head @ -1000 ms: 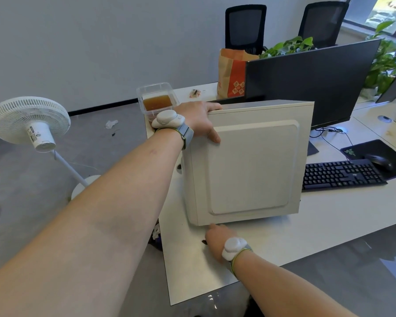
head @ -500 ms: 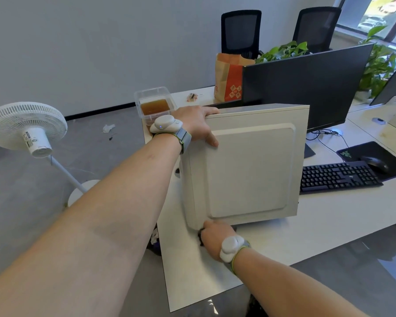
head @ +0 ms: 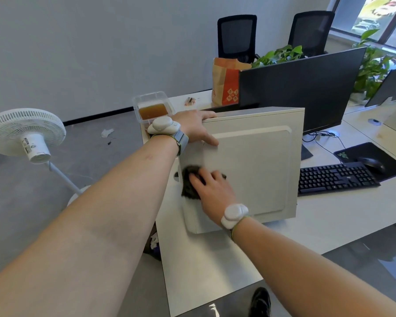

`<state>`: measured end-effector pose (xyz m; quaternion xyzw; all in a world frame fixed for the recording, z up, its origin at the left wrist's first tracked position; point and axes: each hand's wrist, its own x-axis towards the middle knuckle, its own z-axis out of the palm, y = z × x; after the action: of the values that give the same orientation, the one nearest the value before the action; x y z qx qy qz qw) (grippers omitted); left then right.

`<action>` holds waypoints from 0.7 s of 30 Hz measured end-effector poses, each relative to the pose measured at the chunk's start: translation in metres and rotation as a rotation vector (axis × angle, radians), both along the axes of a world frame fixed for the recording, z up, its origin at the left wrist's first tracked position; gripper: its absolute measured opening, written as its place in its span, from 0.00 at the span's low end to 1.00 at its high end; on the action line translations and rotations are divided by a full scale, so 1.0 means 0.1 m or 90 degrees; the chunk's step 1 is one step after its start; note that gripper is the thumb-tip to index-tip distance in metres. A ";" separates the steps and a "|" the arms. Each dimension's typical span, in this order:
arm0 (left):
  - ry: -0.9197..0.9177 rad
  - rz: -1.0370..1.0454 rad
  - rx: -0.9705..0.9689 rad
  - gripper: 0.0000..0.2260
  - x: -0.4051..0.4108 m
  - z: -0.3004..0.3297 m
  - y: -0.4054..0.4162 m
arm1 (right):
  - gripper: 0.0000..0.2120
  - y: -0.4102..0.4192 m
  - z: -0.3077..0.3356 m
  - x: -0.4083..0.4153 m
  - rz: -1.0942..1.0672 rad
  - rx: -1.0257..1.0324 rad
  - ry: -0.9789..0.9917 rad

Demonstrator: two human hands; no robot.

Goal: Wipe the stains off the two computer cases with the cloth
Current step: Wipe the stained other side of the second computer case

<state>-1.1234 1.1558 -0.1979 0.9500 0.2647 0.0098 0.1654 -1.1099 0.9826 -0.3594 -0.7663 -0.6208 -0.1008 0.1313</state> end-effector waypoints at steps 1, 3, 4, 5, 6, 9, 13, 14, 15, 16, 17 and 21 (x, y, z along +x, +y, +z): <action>0.003 -0.005 0.004 0.38 0.00 0.00 0.01 | 0.25 -0.11 -0.15 -0.04 0.021 -0.054 0.014; 0.008 -0.014 0.017 0.39 0.01 -0.01 0.01 | 0.20 -0.33 -0.41 -0.17 0.037 -0.196 0.075; 0.012 -0.016 0.025 0.41 0.01 -0.02 0.01 | 0.20 -0.42 -0.52 -0.24 0.029 -0.268 0.114; 0.014 -0.018 0.029 0.42 0.02 -0.03 0.00 | 0.22 -0.52 -0.60 -0.30 0.009 -0.322 0.156; 0.017 -0.020 0.032 0.44 0.02 -0.04 0.01 | 0.24 -0.59 -0.64 -0.34 -0.022 -0.347 0.197; 0.021 -0.023 0.027 0.46 0.04 -0.07 0.04 | 0.28 -0.70 -0.60 -0.37 -0.089 -0.239 0.295; 0.020 -0.004 0.032 0.49 0.06 -0.06 0.05 | 0.32 -0.54 -0.49 -0.24 -0.083 -0.047 0.284; 0.017 -0.001 0.031 0.49 0.06 -0.06 0.05 | 0.33 -0.50 -0.50 -0.19 -0.067 -0.074 0.231; 0.015 0.000 0.028 0.50 0.06 -0.07 0.05 | 0.33 -0.48 -0.52 -0.16 -0.043 -0.126 0.180; 0.013 -0.002 0.025 0.50 0.05 -0.07 0.05 | 0.32 -0.50 -0.55 -0.13 -0.014 -0.182 0.144; 0.013 -0.002 0.024 0.49 0.05 -0.07 0.05 | 0.32 -0.56 -0.60 -0.13 0.010 -0.239 0.120; 0.011 -0.004 0.037 0.49 0.04 -0.08 0.06 | 0.27 -0.92 -0.88 -0.18 -0.047 -0.346 0.133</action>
<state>-1.1192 1.1618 -0.2059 0.9552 0.2631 0.0085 0.1354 -1.1282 0.8908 -0.4478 -0.8017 -0.5798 0.1441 -0.0190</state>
